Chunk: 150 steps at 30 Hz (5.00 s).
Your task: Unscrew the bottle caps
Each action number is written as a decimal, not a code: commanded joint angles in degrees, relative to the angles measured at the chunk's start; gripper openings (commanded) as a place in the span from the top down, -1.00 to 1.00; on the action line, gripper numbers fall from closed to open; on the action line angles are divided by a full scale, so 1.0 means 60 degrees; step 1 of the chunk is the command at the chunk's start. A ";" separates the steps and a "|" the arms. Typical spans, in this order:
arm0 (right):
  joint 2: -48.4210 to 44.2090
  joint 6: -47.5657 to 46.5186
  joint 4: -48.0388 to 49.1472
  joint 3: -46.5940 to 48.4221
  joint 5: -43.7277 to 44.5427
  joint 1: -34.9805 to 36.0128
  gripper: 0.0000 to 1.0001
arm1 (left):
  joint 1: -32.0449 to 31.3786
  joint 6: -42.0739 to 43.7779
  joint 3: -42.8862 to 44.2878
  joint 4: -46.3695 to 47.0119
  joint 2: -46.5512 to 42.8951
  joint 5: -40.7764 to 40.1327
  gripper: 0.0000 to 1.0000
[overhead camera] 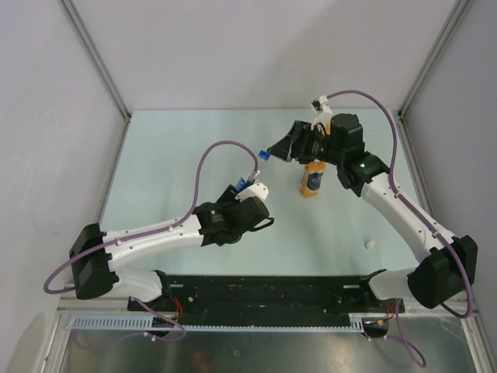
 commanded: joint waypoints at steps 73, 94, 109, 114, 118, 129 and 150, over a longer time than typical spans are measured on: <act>0.0995 0.1659 0.1874 0.0069 -0.1000 0.0022 -0.11 | -0.0645 -0.0265 0.0920 -0.0268 0.0146 -0.1115 0.55; 0.0620 0.1648 0.1633 -0.0229 -0.0921 -0.0035 0.63 | -0.0699 -0.0391 0.0855 -0.0280 -0.0131 -0.0929 0.55; -0.0060 0.1601 0.3532 -0.1061 -0.2079 -0.0224 1.00 | -0.0723 -0.0635 0.0998 -0.0183 -0.0391 -0.0534 0.79; -0.0342 0.1630 0.4129 -0.1293 -0.2674 -0.0445 1.00 | -0.0720 -0.0119 0.1146 0.0197 -0.0597 0.0304 0.96; -0.0534 0.1760 0.4781 -0.1474 -0.3393 -0.0707 1.00 | -0.0720 0.0834 0.1386 0.0667 -0.0764 0.1892 0.98; -0.1005 0.0864 0.5506 -0.1527 -0.5337 -0.0914 1.00 | -0.0330 0.2102 0.1606 0.1859 -0.1829 0.5399 1.00; -0.1162 0.2319 0.9956 -0.1825 -0.7923 -0.0605 1.00 | 0.1542 0.0806 -0.0685 0.7647 -0.3772 1.5141 1.00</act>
